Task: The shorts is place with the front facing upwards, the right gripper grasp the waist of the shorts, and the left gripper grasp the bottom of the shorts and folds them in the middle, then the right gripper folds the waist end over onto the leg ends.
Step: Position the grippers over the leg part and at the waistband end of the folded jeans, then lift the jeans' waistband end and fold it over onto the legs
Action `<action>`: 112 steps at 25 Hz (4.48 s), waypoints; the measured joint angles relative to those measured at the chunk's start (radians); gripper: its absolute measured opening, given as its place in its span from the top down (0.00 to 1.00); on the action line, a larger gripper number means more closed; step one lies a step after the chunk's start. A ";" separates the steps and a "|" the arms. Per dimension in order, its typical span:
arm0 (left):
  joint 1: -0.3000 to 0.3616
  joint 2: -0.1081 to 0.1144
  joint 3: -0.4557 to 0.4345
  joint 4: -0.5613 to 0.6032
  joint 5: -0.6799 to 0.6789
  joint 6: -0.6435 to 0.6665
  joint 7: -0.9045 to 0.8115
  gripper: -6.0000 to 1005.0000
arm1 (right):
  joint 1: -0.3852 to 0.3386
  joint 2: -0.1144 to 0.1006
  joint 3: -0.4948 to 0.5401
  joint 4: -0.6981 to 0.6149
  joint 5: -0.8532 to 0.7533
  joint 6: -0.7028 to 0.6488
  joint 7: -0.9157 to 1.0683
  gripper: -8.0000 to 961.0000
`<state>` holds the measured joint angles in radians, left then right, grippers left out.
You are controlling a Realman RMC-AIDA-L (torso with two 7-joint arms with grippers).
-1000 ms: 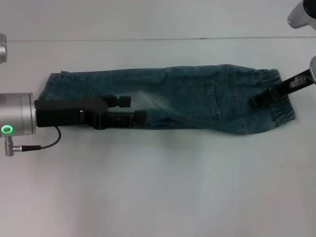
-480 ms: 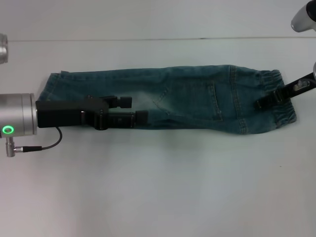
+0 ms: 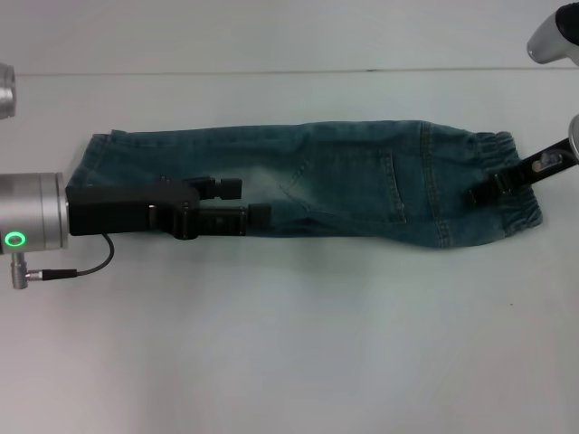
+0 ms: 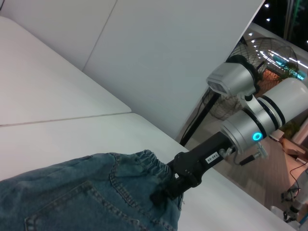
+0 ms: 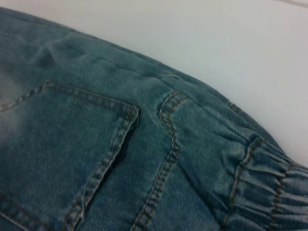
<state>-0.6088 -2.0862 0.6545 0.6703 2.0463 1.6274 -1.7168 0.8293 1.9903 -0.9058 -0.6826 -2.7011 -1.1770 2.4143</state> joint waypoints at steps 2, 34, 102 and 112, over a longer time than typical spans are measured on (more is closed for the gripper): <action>0.001 0.000 -0.001 0.000 0.000 0.000 0.002 0.12 | -0.002 -0.002 0.000 0.000 0.000 -0.004 0.000 0.27; -0.007 -0.021 -0.008 0.005 -0.025 -0.100 0.005 0.19 | -0.020 -0.014 0.153 -0.123 0.012 -0.192 -0.075 0.92; -0.361 -0.089 -0.055 -0.898 -0.588 -0.785 1.175 0.99 | 0.091 -0.237 0.282 -0.210 0.518 -0.660 -0.012 0.92; -0.357 -0.089 -0.283 -0.963 -0.326 -0.774 1.180 0.99 | 0.125 -0.224 0.255 -0.204 0.515 -0.670 -0.008 0.91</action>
<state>-0.9659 -2.1751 0.3711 -0.2928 1.7202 0.8535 -0.5372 0.9547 1.7664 -0.6510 -0.8866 -2.1866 -1.8469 2.4062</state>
